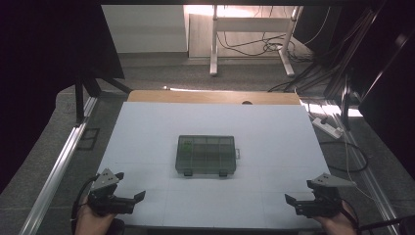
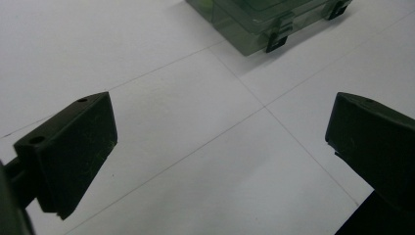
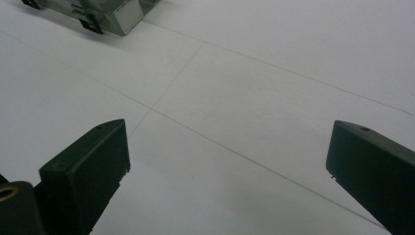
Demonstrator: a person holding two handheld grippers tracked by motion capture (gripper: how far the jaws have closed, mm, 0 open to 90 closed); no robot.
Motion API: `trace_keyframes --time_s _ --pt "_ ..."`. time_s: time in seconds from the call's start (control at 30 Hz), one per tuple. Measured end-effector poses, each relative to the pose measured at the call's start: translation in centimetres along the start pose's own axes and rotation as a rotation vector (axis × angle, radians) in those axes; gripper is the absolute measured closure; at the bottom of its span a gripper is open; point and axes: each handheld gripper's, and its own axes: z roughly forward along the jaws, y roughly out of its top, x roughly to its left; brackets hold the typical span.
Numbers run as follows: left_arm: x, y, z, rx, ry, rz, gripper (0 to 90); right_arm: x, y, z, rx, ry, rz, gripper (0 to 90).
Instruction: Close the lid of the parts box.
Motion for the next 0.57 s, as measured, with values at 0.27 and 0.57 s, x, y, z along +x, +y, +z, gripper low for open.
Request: trace_keyframes --time_s 0.27,0.57 --pt "0.0 -0.3 -0.3 0.020 0.008 0.006 0.0 -0.2 -0.5 -1.0 -0.001 -0.039 0.004 3.5" --pt "0.0 -0.3 -0.4 0.015 -0.003 0.008 0.0 -0.4 -0.8 -1.4 0.007 -0.055 0.022 4.2"
